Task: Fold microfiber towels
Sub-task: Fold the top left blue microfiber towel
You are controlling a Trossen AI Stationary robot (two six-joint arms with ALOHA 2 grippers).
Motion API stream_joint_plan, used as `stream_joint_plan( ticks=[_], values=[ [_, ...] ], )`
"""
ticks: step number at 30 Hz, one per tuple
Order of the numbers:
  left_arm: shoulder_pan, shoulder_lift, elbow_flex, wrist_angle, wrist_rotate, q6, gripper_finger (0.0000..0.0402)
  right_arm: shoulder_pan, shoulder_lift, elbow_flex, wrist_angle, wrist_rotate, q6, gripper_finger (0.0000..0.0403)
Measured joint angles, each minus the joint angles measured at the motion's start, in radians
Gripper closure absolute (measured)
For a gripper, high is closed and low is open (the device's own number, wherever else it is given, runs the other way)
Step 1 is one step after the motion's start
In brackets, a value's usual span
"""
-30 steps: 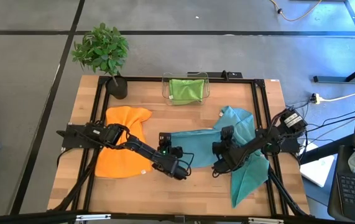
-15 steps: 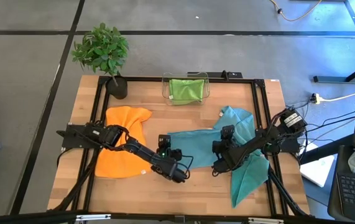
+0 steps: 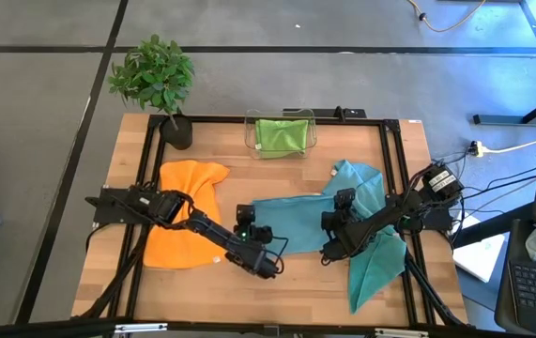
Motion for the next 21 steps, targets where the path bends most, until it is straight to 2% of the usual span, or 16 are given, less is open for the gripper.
stream_joint_plan(
  ticks=[6,14,17,21],
  values=[
    [-0.021,0.0,0.0,0.0,-0.008,-0.067,0.0289,0.0,0.0,0.0,0.001,-0.003,0.023,0.0343],
    [-0.051,0.0,0.0,0.004,-0.003,-0.1,0.0249,0.006,0.0,0.0,0.006,0.04,0.029,0.0237],
    [-0.074,0.0,0.018,-0.075,0.003,-0.162,0.0247,0.023,0.0,0.003,-0.075,0.083,0.088,0.0199],
    [-0.111,-0.02,0.055,-0.073,-0.013,-0.152,0.0247,0.078,-0.001,0.056,-0.264,0.104,0.24,0.0174]
  ],
)
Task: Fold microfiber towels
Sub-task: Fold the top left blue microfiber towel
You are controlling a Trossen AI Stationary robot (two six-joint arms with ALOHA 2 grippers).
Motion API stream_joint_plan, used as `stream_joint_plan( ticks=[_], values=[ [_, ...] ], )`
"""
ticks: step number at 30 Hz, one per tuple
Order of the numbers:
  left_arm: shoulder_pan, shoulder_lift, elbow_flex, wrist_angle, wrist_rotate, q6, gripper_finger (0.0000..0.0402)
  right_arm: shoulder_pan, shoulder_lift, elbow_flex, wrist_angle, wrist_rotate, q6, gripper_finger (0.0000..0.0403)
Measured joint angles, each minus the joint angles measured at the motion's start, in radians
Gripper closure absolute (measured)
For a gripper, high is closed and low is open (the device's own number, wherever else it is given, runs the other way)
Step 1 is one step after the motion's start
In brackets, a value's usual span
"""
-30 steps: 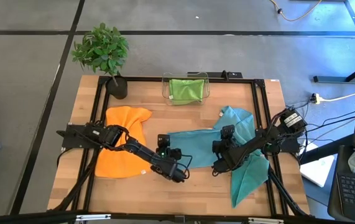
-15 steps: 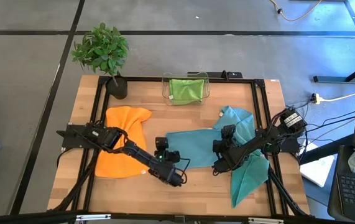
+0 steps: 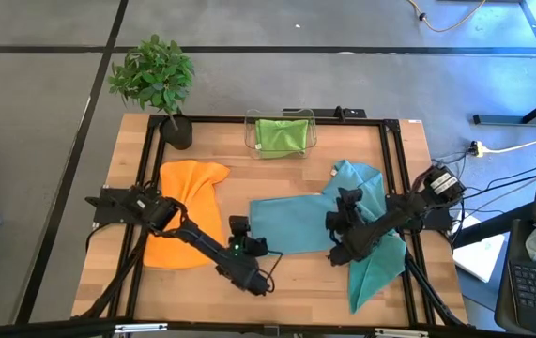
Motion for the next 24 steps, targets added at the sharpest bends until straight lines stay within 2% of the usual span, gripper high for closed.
stream_joint_plan(
  ticks=[3,6,8,11,15,20,24],
  values=[
    [-0.022,-0.007,0.079,0.01,-0.135,-0.039,0.025,0.061,-0.005,0.051,-0.03,0.001,0.04,0.0172],
    [-0.032,-0.007,0.125,0.126,-0.275,0.013,0.0251,0.12,-0.006,0.088,0.075,-0.011,-0.01,0.0174],
    [-0.029,-0.006,0.132,0.205,-0.275,0.071,0.0249,0.154,-0.006,0.102,0.162,-0.063,-0.07,0.0177],
    [-0.006,-0.005,0.125,0.328,-0.209,0.111,0.025,0.195,-0.006,0.108,0.321,-0.144,-0.154,0.0185],
    [0.033,-0.002,0.078,0.519,-0.007,0.249,0.0252,0.234,-0.006,0.108,0.457,-0.234,-0.246,0.0201],
    [0.072,-0.003,0.078,0.53,0.138,0.301,0.0252,0.245,-0.018,0.083,0.455,-0.246,-0.245,0.0223],
    [0.092,-0.003,0.078,0.527,0.198,0.289,0.0256,0.23,-0.019,0.009,0.511,-0.242,-0.203,0.0233]
  ],
)
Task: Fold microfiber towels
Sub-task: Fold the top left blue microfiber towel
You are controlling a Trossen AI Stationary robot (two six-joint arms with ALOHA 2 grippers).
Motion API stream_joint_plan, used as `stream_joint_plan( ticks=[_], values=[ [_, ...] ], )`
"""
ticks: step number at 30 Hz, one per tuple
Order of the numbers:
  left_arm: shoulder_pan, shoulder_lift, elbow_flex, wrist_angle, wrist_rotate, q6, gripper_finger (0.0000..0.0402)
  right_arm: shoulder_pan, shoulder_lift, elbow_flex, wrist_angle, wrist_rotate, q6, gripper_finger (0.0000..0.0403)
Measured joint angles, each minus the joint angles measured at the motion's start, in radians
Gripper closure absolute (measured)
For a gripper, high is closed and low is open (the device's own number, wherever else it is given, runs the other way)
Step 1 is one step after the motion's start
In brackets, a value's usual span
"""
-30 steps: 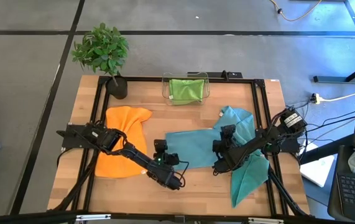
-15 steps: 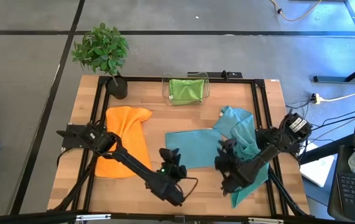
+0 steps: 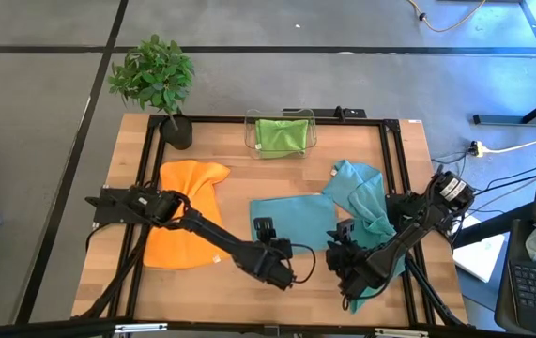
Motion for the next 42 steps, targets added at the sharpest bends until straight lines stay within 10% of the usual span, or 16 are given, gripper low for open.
stream_joint_plan(
  ticks=[28,42],
  values=[
    [-0.142,-0.001,-0.127,0.036,0.052,-0.232,0.0261,0.02,0.0,-0.11,0.073,-0.109,0.137,0.0231],
    [-0.185,-0.002,-0.126,0.007,0.067,-0.336,0.0261,0.118,-0.02,0.101,-0.142,0.09,0.177,0.0231]
  ],
)
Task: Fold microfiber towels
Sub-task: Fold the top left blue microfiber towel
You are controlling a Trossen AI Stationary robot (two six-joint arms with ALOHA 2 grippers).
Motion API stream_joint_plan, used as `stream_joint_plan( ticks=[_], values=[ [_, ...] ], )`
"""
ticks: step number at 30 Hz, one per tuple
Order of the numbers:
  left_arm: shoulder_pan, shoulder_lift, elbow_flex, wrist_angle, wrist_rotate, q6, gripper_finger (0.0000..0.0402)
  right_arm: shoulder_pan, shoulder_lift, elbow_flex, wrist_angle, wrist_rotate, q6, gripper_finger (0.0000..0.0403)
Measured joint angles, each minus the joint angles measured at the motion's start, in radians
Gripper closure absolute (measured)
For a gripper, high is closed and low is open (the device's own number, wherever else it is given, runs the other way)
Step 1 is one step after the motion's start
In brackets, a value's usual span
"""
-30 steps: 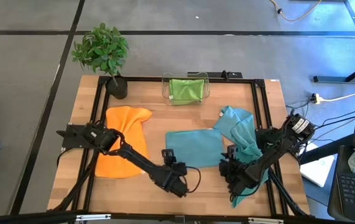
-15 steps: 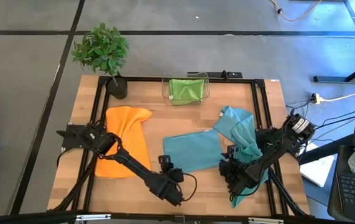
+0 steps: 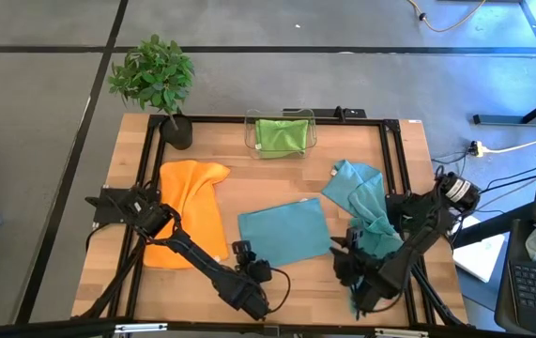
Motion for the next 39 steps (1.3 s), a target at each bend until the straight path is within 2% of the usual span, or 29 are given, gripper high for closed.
stream_joint_plan(
  ticks=[6,13,16,23,27,30,34,39],
  values=[
    [-0.011,-0.001,0.0,-0.008,0.014,-0.236,0.0261,0.066,0.0,0.046,0.077,0.026,0.062,0.0231],
    [-0.026,-0.003,0.0,0.006,0.05,-0.387,0.0261,0.065,0.0,0.016,0.212,0.041,-0.061,0.0241],
    [-0.052,-0.004,0.0,0.007,0.056,-0.455,0.0261,0.045,0.0,0.007,0.289,0.034,-0.052,0.0245],
    [-0.1,-0.009,0.011,0.024,0.095,-0.599,0.0261,-0.002,0.0,-0.092,0.551,-0.157,-0.065,0.0245],
    [-0.121,-0.007,0.046,0.003,0.091,-0.569,0.0261,-0.015,0.0,-0.112,0.561,-0.169,-0.068,0.0246],
    [-0.119,-0.007,0.104,-0.058,0.03,-0.532,0.0261,-0.015,0.0,-0.084,0.561,-0.118,-0.121,0.0246],
    [-0.116,-0.007,0.174,-0.083,-0.059,-0.466,0.0261,-0.015,0.0,-0.041,0.587,-0.11,-0.17,0.0246],
    [-0.117,-0.008,0.211,-0.056,-0.147,-0.342,0.0261,-0.034,0.001,-0.116,0.731,-0.057,-0.175,0.0246]
  ],
)
